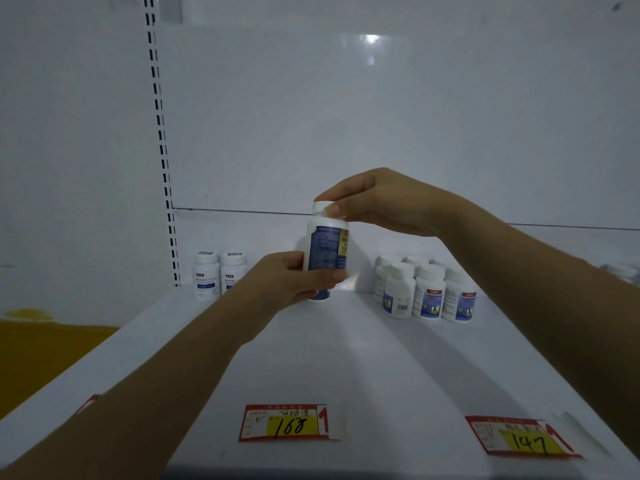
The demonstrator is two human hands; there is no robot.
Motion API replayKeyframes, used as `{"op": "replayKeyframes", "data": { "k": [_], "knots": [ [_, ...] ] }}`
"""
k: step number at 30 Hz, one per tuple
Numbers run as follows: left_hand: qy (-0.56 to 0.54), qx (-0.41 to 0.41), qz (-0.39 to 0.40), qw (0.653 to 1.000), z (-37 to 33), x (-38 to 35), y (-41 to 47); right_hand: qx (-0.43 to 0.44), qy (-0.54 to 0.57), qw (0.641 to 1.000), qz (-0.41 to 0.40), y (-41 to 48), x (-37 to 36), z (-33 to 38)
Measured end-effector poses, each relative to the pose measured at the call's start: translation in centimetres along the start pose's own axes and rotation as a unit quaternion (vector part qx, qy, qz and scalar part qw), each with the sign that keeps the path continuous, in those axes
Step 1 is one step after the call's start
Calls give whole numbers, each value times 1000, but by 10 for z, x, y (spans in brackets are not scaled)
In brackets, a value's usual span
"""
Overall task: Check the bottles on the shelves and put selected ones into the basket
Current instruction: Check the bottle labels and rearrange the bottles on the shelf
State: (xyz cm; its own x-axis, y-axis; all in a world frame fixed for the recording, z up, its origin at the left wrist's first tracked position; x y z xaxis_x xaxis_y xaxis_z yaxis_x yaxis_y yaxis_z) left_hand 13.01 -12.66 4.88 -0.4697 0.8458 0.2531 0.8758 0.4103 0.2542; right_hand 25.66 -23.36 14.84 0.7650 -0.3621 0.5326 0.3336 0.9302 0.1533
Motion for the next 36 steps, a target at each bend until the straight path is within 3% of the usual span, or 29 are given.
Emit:
{"op": "replayKeyframes", "data": {
  "k": [9, 16, 22, 25, 29, 33, 36],
  "knots": [
    [24, 1, -15, 1000, -3, -5, -3, -8, 2, 1000, -1, -2, 1, -3],
    [46, -56, -104, 992, -7, -3, -2, -7, 2, 1000, 4, 1, -4, -3],
    [186, -86, -98, 974, -8, -2, 5, -26, -46, 999, -14, 1, -8, 1],
    [334, -76, -35, 939, -3, 4, 6, -39, -110, 992, -57, 2, -8, 0],
    [519, -44, 29, 853, 8, 13, 7, -51, -217, 967, -121, 3, -7, -8],
    [564, -5, 37, 825, 20, 18, 12, -63, -321, 934, -143, 0, -15, -20],
    [583, 20, 51, 811, 26, 14, 16, -76, -326, 932, -137, -2, -21, -32]
  ]
}}
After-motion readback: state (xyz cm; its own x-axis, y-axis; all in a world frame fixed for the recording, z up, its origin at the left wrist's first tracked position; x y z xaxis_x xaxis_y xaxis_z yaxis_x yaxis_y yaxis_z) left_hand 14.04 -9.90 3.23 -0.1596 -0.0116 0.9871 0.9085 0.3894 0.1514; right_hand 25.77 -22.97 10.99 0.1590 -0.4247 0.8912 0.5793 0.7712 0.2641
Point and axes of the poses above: each hand's wrist, its own y-axis towards the middle knuckle, its own x-axis out of the back of the hand, z = x × y, the point moved 2 cm from there along y, towards the middle knuckle, and after that the axes turned 6 degrees about -x, right-handed, at the moved point
